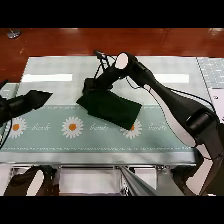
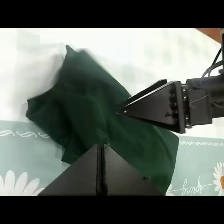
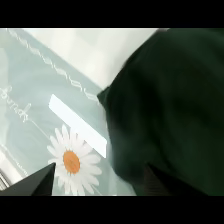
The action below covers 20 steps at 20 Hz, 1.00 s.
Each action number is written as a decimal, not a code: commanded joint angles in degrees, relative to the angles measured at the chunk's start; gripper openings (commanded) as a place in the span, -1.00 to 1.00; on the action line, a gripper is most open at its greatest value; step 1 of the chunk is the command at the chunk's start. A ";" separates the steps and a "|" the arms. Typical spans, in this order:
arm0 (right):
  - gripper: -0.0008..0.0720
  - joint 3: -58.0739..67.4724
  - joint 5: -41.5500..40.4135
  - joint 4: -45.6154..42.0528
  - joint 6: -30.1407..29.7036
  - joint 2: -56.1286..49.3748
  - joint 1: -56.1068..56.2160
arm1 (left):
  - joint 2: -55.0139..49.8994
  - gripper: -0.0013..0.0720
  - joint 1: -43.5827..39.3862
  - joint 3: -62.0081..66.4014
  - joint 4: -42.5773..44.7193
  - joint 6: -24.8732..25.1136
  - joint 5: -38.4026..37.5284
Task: Fold the shirts.
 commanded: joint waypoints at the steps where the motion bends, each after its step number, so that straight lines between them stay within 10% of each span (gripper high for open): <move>1: 0.74 1.81 11.98 -1.27 -2.01 2.56 -3.65 | -2.97 -0.90 -3.63 -1.73 -0.48 0.11 6.56; 6: 0.74 -10.03 21.92 -32.17 -0.57 29.55 -16.00 | -5.60 -0.90 -3.82 -1.73 -0.46 0.17 6.05; 12: 0.74 -78.55 -31.26 -18.32 23.85 65.07 -22.77 | -5.62 -0.90 -5.64 -1.77 -0.46 2.73 5.86; 20: 0.74 -76.06 -21.59 17.88 -9.35 38.73 -21.94 | -5.62 -0.90 -10.49 -1.97 -0.44 2.75 6.10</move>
